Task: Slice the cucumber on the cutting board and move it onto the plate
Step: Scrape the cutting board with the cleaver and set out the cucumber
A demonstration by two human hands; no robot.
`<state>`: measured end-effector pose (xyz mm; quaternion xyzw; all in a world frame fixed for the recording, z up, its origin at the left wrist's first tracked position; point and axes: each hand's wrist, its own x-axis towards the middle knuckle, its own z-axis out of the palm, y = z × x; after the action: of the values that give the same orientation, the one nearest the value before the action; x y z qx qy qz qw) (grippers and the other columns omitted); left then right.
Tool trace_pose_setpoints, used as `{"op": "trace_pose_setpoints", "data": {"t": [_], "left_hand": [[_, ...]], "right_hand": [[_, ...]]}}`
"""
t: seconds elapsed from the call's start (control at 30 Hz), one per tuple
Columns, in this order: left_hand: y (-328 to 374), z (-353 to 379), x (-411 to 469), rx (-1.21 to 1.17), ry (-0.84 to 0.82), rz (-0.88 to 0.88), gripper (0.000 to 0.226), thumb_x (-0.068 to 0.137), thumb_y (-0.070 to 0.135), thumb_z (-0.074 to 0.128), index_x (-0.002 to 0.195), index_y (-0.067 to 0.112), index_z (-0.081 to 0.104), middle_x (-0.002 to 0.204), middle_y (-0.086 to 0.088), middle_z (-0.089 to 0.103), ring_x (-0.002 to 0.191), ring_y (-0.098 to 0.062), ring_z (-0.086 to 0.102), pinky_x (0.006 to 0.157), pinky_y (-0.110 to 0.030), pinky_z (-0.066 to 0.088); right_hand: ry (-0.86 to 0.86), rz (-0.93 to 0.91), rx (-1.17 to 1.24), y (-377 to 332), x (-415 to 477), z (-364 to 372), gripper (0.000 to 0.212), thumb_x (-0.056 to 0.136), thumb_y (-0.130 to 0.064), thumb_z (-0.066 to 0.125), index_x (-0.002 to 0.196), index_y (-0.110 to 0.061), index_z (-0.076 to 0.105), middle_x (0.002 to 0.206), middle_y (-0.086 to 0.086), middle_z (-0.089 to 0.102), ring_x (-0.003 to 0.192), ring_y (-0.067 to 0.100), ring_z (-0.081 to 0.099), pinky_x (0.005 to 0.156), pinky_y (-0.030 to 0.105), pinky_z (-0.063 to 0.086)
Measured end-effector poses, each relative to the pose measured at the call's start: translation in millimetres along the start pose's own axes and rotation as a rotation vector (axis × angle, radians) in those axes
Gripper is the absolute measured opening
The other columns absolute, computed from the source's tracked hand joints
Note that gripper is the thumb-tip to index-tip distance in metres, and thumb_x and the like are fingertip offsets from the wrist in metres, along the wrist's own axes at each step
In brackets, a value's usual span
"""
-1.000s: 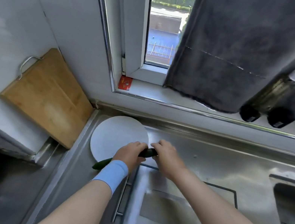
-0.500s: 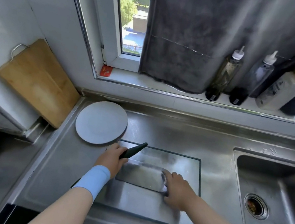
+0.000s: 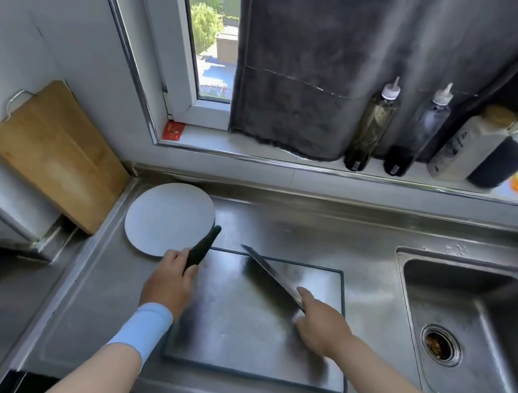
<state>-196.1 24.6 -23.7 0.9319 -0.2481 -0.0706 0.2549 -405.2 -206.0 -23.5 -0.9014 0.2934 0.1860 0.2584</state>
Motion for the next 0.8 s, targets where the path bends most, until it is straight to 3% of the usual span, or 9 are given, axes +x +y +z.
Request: {"op": "trace_pose_setpoints", "data": {"t": [0.1,0.2,0.33,0.43,0.5,0.63,0.8], "left_hand": [[-3.2,9.9,3.0,0.086,-0.169,0.058,0.029,0.098,0.031,0.045,0.124,0.020,0.052,0.116,0.002,0.048,0.087,-0.021,0.054,0.075,-0.033,0.049],[4.0,29.4,0.5,0.226,-0.345,0.131,0.027,0.098,0.037,0.042,0.121,0.025,0.050,0.117,0.005,0.048,0.090,-0.020,0.055,0.074,-0.032,0.050],[18.3,53.5,1.4,0.304,-0.435,0.201,0.029,0.100,0.037,0.039,0.124,0.023,0.047,0.115,0.003,0.045,0.087,-0.020,0.051,0.072,-0.030,0.046],[19.9,67.6,4.1,0.337,-0.447,0.254,0.031,0.099,0.037,0.039,0.124,0.021,0.049,0.113,0.000,0.046,0.095,-0.021,0.051,0.077,-0.033,0.048],[18.3,73.0,5.6,0.334,-0.425,0.266,0.034,0.098,0.038,0.040,0.126,0.021,0.049,0.114,0.001,0.047,0.101,-0.020,0.048,0.080,-0.030,0.046],[15.9,80.0,5.7,0.218,-0.362,0.339,0.049,0.097,0.035,0.046,0.143,0.023,0.035,0.132,0.002,0.041,0.119,-0.018,0.040,0.095,-0.028,0.040],[25.9,94.3,9.5,0.086,-0.338,0.461,0.035,0.096,0.018,0.048,0.131,0.017,0.046,0.131,0.002,0.040,0.116,-0.016,0.041,0.097,-0.020,0.033]], "right_hand": [[0.059,0.052,0.196,-10.1,5.9,-0.2,0.039,0.098,-0.036,0.042,0.137,-0.036,0.045,0.104,-0.003,0.068,0.092,0.021,0.061,0.077,0.033,0.048],[0.088,0.073,0.352,-21.2,7.5,4.8,0.024,0.102,-0.049,0.042,0.120,-0.039,0.056,0.093,-0.013,0.065,0.089,0.016,0.060,0.079,0.033,0.049],[0.129,0.084,0.297,-22.8,8.8,11.3,0.020,0.103,-0.047,0.039,0.106,-0.040,0.058,0.083,-0.010,0.065,0.081,0.016,0.059,0.067,0.030,0.045],[0.142,0.062,0.229,-21.0,7.2,15.1,0.021,0.104,-0.043,0.038,0.111,-0.044,0.058,0.086,-0.011,0.068,0.081,0.017,0.057,0.064,0.030,0.042],[0.144,0.067,0.219,-20.3,7.2,15.3,0.021,0.104,-0.040,0.038,0.108,-0.044,0.058,0.077,-0.013,0.063,0.078,0.017,0.056,0.060,0.028,0.039],[0.158,0.089,0.243,-15.1,12.1,15.5,0.020,0.103,-0.036,0.039,0.098,-0.044,0.056,0.069,-0.010,0.058,0.074,0.019,0.057,0.057,0.028,0.038],[0.160,0.059,0.216,-16.4,14.5,21.1,0.026,0.103,-0.033,0.039,0.117,-0.040,0.060,0.075,-0.008,0.065,0.069,0.017,0.057,0.056,0.028,0.039]]}}
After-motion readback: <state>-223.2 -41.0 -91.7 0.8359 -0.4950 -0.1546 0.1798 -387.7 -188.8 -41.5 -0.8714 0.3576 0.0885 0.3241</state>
